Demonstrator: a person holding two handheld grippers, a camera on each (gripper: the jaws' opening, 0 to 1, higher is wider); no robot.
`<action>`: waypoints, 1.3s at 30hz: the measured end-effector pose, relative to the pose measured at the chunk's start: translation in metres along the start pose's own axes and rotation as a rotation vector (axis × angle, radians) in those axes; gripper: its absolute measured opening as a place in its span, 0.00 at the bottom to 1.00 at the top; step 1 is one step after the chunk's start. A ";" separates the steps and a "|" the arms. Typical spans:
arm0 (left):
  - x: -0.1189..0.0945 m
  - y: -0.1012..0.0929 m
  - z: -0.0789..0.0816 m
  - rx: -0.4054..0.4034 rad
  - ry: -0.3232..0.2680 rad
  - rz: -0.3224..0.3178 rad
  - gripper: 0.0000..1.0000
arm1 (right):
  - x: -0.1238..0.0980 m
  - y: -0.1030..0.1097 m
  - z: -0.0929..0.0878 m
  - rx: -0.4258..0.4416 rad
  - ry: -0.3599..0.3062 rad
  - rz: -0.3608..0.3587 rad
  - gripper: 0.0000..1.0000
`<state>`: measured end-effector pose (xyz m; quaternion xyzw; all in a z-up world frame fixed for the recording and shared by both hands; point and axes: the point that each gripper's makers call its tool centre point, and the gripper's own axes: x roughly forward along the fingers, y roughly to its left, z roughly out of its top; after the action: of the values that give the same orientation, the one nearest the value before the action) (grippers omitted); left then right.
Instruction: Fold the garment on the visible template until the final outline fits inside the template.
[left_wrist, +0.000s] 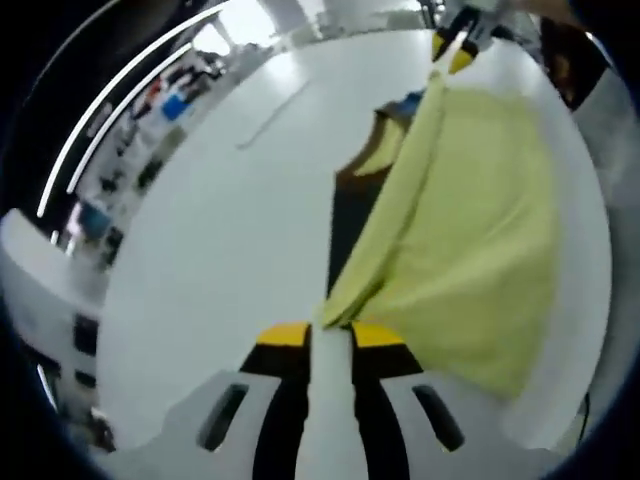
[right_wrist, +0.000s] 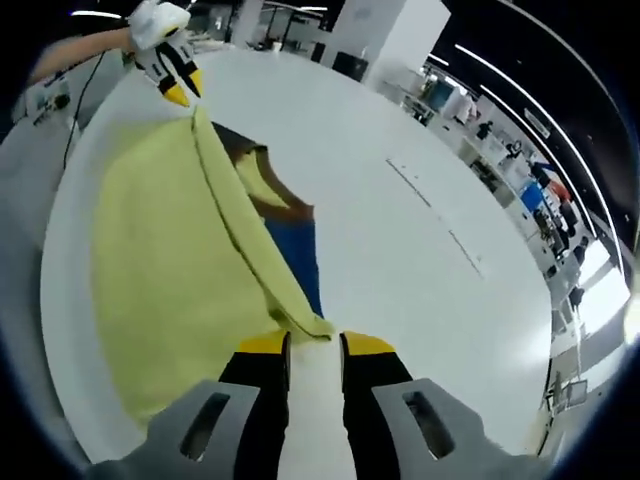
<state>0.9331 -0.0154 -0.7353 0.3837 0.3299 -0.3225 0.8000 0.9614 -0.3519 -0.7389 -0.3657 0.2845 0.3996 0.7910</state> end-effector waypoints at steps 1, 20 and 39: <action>0.000 0.000 0.000 -0.007 0.001 -0.002 0.11 | 0.001 0.000 0.001 -0.001 -0.003 0.005 0.21; 0.009 -0.007 -0.003 0.266 0.001 -0.054 0.08 | 0.016 0.005 -0.002 -0.238 0.000 0.114 0.16; 0.018 0.016 0.000 0.135 -0.005 -0.013 0.00 | 0.021 -0.004 0.001 -0.213 0.005 0.063 0.02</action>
<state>0.9557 -0.0121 -0.7429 0.4338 0.3077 -0.3500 0.7712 0.9755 -0.3438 -0.7530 -0.4397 0.2536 0.4514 0.7339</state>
